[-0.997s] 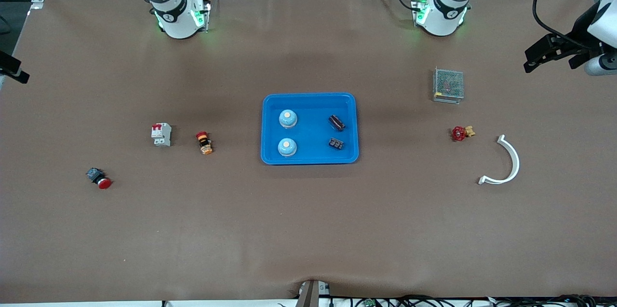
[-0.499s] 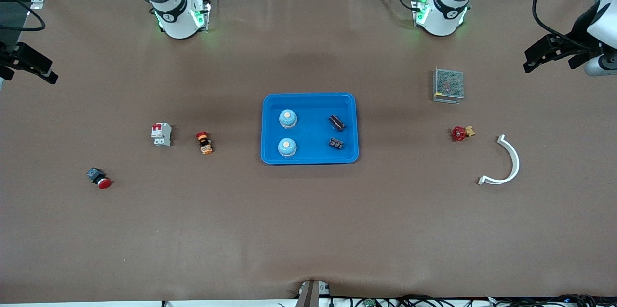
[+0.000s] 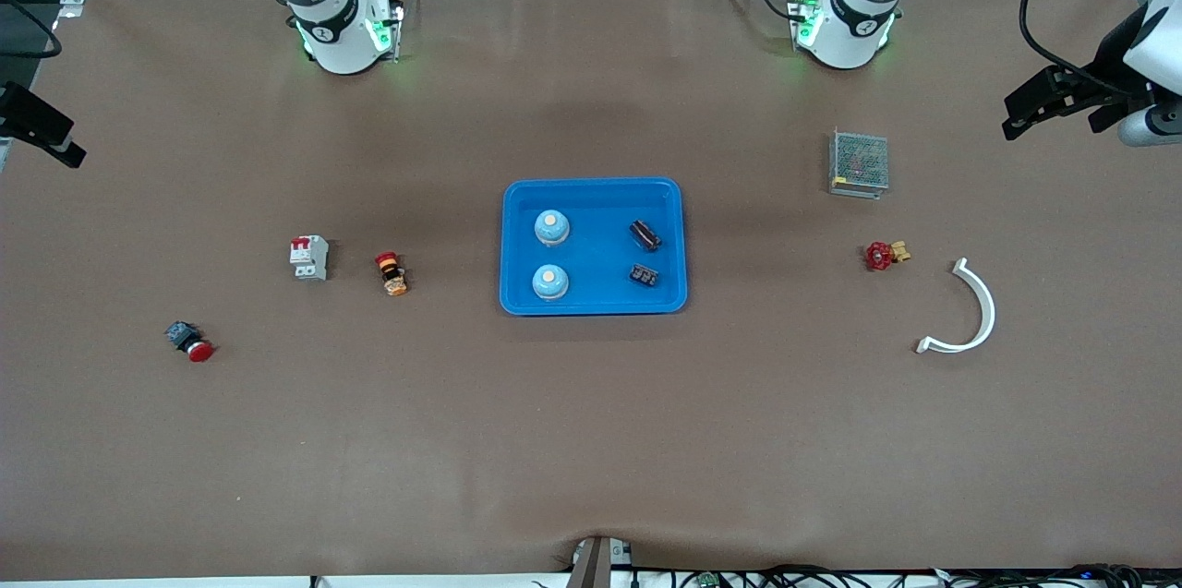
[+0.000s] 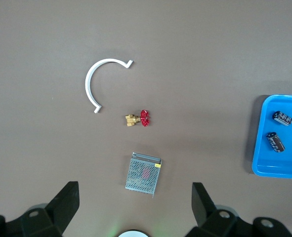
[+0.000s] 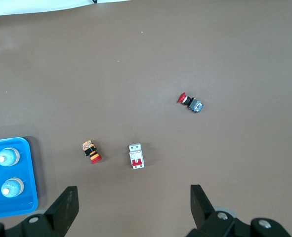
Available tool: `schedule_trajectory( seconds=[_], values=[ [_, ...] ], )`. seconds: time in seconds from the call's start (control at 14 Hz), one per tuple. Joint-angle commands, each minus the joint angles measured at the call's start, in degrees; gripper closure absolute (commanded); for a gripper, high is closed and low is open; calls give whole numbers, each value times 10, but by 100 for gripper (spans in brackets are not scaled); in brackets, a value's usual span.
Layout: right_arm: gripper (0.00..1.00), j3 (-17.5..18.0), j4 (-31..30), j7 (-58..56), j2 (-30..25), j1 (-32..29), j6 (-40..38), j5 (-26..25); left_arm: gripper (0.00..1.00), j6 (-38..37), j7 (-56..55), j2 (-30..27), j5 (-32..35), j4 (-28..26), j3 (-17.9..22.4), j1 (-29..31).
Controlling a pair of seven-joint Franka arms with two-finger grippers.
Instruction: Place electrolytic capacitor and blue bell in tray
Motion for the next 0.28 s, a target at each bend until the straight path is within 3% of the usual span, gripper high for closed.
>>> schedule_trajectory(
  seconds=[0.0,0.21],
  values=[
    [0,3,30,-12,23,-5,-14,-4,0,-3,12,0,-4,17,1,3],
    [0,3,30,-11,25,-5,-11,-2,0,-4,11,0,-3,19,-2,1]
  ],
)
